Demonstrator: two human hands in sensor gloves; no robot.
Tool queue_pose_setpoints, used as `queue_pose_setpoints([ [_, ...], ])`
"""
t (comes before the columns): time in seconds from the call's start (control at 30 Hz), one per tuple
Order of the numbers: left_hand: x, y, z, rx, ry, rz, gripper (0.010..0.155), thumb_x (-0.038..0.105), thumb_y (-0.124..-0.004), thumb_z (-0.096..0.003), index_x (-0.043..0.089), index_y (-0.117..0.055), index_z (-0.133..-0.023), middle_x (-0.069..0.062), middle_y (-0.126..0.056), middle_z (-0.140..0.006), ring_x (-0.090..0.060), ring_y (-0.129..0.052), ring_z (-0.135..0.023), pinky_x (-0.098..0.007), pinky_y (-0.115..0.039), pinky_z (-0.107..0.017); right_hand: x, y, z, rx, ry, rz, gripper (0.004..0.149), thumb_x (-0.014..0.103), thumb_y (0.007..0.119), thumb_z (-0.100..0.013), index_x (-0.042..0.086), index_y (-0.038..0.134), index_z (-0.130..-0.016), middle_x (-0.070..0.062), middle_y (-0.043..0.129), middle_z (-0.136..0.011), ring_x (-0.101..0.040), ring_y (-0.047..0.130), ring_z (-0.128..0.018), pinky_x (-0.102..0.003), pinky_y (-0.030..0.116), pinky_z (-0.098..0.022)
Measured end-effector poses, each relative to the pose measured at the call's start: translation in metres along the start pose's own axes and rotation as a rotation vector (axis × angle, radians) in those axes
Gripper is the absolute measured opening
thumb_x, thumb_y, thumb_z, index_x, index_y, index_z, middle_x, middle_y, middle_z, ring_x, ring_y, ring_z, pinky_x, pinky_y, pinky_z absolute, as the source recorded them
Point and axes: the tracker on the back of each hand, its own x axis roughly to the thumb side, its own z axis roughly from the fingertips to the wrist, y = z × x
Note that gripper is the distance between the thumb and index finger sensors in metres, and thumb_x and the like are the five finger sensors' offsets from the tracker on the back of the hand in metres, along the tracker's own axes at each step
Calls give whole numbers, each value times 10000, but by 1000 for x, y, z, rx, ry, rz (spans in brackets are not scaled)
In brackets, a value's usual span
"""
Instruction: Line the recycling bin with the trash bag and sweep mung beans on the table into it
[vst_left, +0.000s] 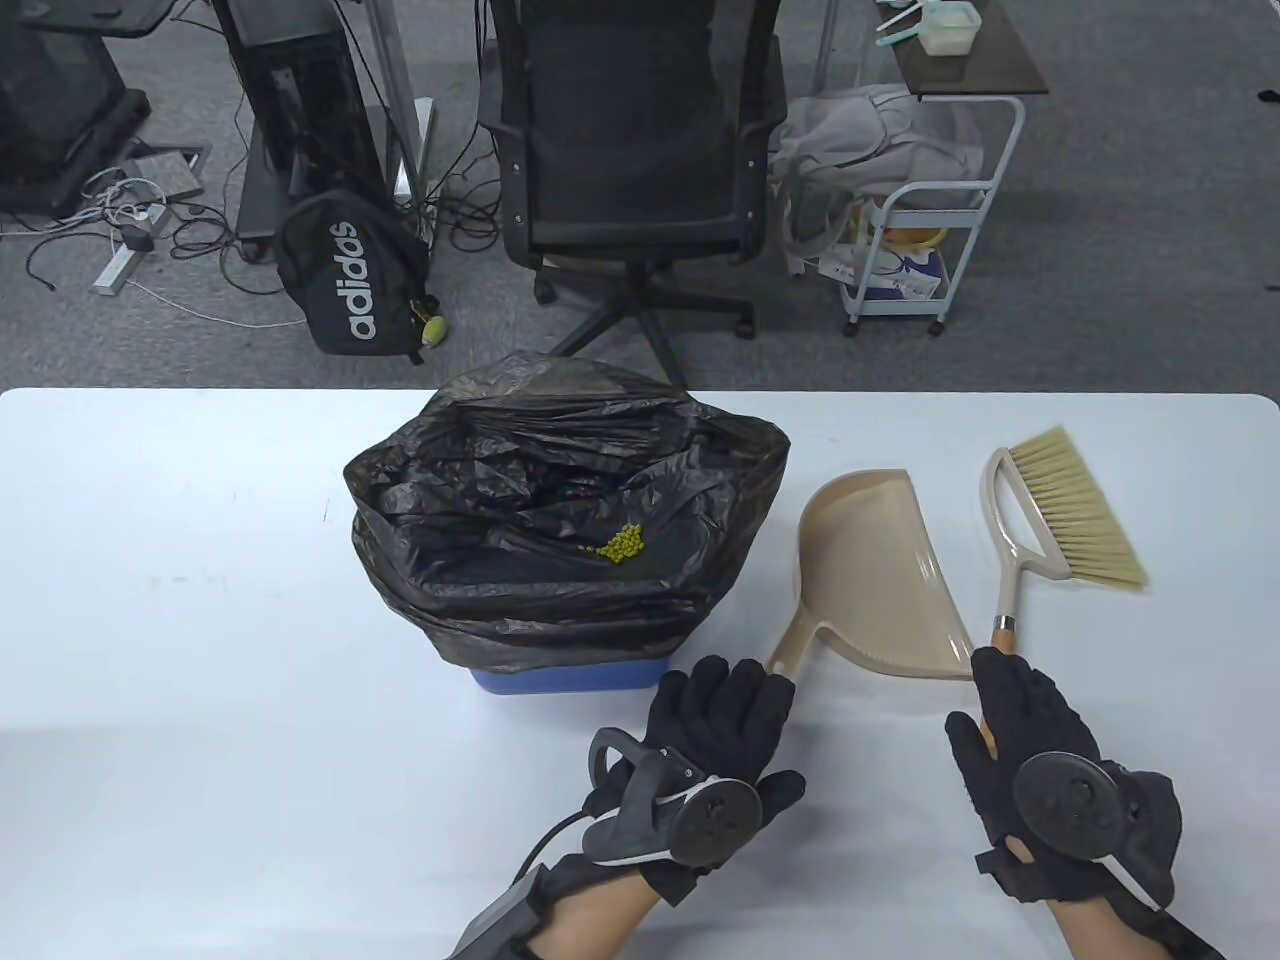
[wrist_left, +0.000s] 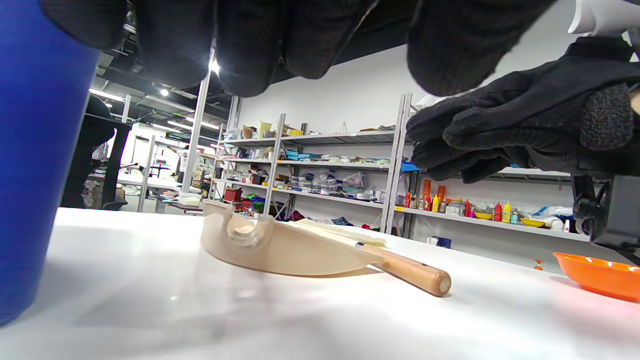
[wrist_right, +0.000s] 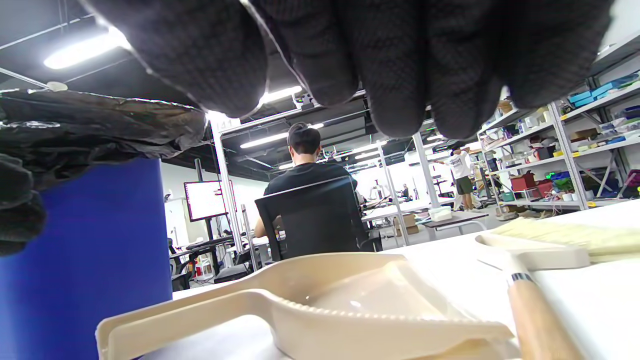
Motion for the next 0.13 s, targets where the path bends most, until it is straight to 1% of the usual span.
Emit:
queue_pose_setpoints([
  [0.13, -1, 0, 0, -1, 8, -1, 807, 510, -810, -481, 38, -652, -1116, -299, -699, -1119, -669, -673, -970, -809, -552, -660, -2, 3, -1, 13, 15, 12, 679, 375, 780, -503, -34, 699, -1039, -375, 801, -924, -614, 837, -812, -688, 720, -537],
])
